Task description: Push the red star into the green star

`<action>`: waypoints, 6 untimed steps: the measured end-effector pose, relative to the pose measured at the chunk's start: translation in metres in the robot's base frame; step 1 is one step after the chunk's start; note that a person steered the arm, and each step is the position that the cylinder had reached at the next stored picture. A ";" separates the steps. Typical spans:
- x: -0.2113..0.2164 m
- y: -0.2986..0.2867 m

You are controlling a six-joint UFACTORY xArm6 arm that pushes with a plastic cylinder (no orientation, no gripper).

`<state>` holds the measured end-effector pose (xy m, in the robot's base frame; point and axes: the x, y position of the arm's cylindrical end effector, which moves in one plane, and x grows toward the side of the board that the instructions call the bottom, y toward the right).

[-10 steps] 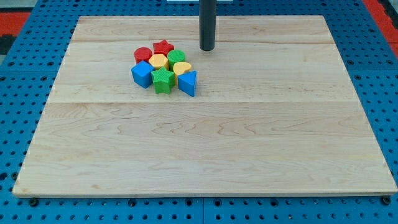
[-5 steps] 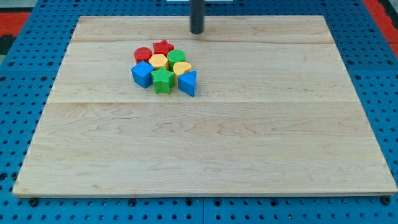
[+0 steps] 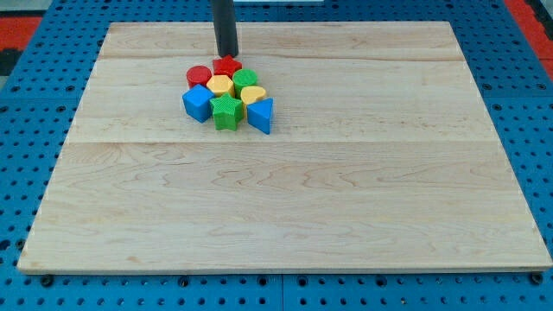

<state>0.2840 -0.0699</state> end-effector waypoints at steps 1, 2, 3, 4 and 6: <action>0.043 0.005; 0.069 0.005; 0.078 0.001; 0.046 0.007; 0.032 -0.026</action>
